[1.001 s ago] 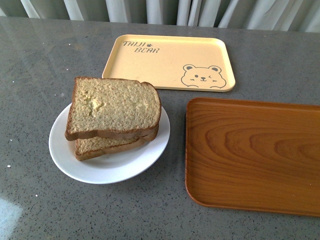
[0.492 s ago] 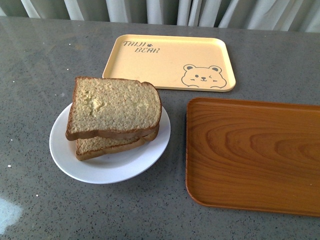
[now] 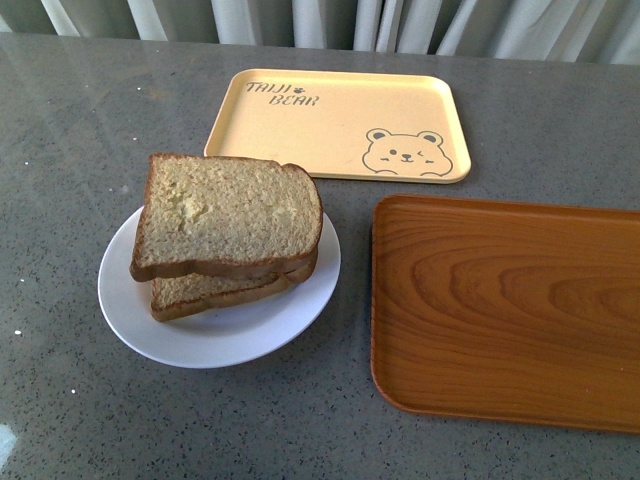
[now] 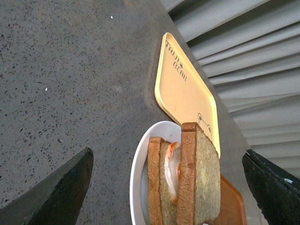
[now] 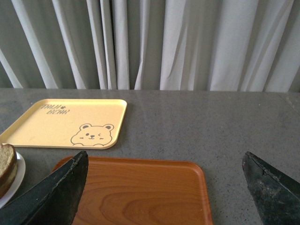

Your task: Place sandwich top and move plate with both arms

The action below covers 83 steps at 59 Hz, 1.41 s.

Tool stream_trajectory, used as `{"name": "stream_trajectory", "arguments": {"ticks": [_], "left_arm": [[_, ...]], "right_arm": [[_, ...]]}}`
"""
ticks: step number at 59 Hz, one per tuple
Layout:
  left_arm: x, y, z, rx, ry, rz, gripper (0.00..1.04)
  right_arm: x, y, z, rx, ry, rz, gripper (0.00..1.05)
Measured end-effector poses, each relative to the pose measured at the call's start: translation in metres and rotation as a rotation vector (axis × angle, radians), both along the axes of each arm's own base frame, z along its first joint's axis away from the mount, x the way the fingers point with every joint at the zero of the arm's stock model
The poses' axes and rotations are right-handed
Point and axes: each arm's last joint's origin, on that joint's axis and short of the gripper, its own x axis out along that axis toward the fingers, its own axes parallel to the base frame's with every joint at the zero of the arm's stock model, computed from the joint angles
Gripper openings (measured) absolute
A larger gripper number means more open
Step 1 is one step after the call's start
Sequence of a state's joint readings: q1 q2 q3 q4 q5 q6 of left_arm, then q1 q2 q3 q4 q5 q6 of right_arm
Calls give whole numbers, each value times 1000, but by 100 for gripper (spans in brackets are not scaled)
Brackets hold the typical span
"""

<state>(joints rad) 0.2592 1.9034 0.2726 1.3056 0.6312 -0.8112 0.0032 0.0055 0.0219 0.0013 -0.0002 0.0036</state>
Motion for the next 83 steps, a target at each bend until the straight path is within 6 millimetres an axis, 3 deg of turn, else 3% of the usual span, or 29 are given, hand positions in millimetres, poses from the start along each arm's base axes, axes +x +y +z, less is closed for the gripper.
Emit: {"name": "stream_trajectory", "arguments": {"ticks": [23, 46, 83], "left_arm": [[15, -10, -32, -129, 119, 4, 96], [23, -37, -41, -238, 202, -26, 96], [46, -50, -54, -267, 259, -122, 96]], "right_arm": [[0, 0, 0, 0, 0, 0, 96], [0, 0, 0, 0, 0, 0, 96], [0, 0, 0, 0, 0, 0, 96]]}}
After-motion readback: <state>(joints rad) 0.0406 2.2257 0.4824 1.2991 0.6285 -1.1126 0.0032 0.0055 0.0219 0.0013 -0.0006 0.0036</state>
